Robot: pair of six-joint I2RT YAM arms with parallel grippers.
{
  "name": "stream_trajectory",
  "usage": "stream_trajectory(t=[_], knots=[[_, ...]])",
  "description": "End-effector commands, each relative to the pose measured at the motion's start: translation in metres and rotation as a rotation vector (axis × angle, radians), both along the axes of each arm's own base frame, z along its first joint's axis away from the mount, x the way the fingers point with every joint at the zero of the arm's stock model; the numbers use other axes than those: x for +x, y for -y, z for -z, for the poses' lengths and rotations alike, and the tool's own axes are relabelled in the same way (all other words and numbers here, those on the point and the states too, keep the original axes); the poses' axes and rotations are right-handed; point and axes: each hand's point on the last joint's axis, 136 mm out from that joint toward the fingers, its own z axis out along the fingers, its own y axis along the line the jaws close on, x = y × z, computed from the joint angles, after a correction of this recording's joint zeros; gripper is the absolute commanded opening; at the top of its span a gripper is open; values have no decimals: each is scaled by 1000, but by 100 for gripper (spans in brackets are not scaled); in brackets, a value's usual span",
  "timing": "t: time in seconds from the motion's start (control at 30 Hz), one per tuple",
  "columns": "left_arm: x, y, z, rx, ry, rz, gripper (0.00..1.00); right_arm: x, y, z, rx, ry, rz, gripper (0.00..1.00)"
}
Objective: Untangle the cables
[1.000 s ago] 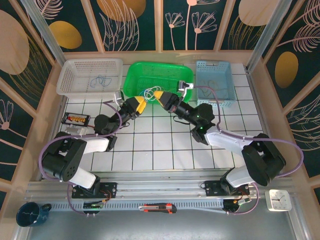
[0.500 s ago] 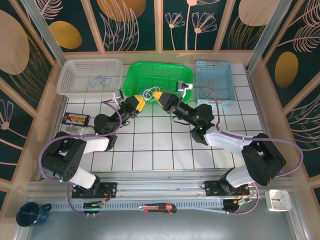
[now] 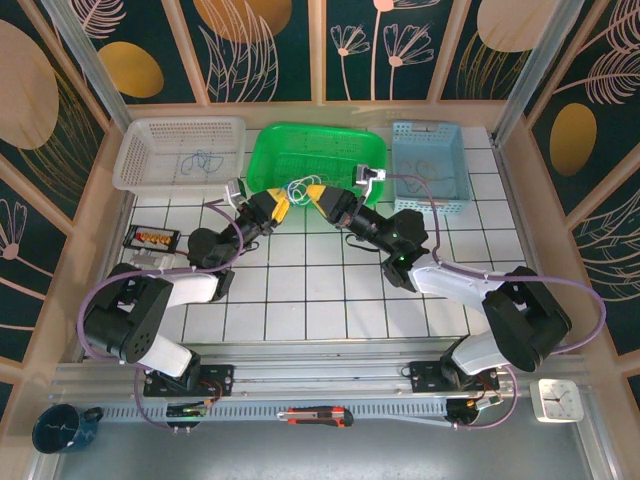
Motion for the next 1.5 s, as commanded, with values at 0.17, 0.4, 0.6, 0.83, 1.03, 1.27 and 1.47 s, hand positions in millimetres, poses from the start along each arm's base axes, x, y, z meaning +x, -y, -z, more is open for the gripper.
stream_trajectory(t=[0.17,0.4,0.6,0.83,1.03,1.27,1.47], knots=[[-14,-6,-35,-51,171,-5,54,-8,6,-25,86,58,-23,0],[-20,-7,-49,-91,229,16,45,-7,5,-20,83,48,-20,0],[-23,-7,-55,-97,245,23,45,-5,5,-16,87,37,-19,0],[-26,-10,-57,-116,252,29,34,-2,5,-11,79,28,-7,0],[-26,-12,-58,-121,247,15,18,-1,7,-10,77,30,1,0],[-24,-14,-58,-119,237,-8,0,1,15,-8,71,30,26,0],[-24,-21,-55,-111,225,-57,0,8,36,-3,49,28,88,0]])
